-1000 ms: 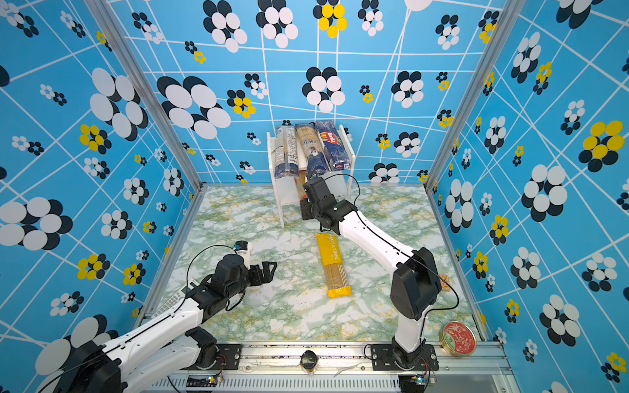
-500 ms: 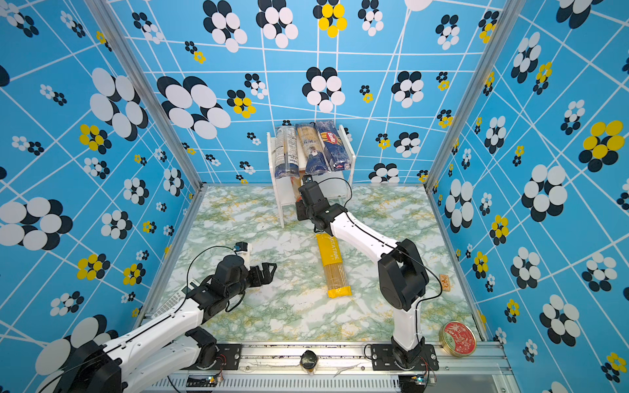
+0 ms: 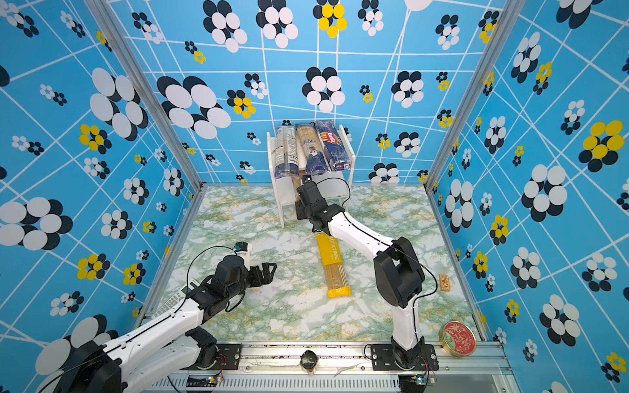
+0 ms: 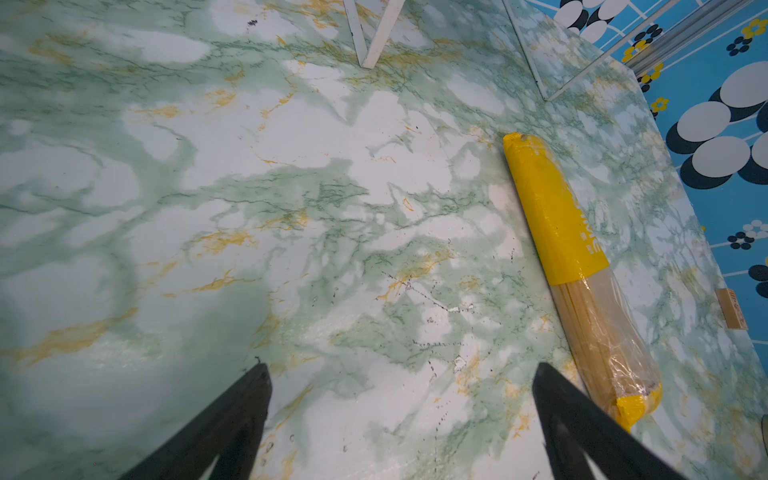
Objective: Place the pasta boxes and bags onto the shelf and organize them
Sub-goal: 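Lower the red bag onto the lower tier and open the right gripper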
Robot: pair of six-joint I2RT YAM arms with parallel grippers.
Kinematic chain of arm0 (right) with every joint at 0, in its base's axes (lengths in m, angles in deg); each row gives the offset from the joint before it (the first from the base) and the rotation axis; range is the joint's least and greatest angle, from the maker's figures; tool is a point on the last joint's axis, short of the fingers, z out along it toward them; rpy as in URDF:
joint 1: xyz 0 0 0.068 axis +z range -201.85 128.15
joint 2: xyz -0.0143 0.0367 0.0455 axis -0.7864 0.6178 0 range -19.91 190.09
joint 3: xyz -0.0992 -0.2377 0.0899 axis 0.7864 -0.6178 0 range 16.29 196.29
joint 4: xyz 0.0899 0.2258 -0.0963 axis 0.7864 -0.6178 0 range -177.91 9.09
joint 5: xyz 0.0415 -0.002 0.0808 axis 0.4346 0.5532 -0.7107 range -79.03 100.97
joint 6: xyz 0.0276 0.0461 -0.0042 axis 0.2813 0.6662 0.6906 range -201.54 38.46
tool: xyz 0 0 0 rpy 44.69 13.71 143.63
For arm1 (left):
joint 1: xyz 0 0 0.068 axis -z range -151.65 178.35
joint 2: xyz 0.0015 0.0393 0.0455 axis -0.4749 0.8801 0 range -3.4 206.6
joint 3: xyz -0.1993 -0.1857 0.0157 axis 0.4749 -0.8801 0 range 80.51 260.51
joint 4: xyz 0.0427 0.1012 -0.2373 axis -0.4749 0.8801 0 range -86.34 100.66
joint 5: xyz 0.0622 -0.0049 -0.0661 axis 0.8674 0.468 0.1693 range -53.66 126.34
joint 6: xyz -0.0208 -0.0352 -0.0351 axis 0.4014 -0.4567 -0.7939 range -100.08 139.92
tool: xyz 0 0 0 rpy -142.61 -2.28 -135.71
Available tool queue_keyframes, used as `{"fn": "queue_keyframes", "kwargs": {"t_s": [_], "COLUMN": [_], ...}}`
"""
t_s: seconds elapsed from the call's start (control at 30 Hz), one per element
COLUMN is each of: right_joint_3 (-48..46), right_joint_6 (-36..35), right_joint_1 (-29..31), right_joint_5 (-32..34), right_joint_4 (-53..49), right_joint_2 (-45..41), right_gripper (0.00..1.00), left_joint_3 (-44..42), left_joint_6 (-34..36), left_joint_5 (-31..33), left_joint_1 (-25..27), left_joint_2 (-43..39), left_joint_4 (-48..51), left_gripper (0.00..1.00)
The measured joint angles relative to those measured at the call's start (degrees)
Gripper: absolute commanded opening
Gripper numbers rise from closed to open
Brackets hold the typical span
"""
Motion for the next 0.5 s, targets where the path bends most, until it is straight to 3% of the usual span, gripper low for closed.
{"fn": "queue_keyframes", "kwargs": {"t_s": [0.4, 0.5], "right_joint_3": [0.94, 1.9], "right_joint_6": [-0.24, -0.5], "right_joint_1": [0.04, 0.04], "right_joint_5": [1.97, 2.4], "right_joint_4": [1.79, 2.38], "right_joint_2": [1.03, 1.55], "right_gripper": [0.3, 0.37], "left_joint_3": [0.0, 0.0], "left_joint_6": [-0.02, -0.02], "left_joint_5": [0.0, 0.0], "left_joint_1": [0.0, 0.0], "left_joint_2": [-0.74, -0.74], "left_joint_4": [0.02, 0.02], "left_gripper": [0.99, 0.99]}}
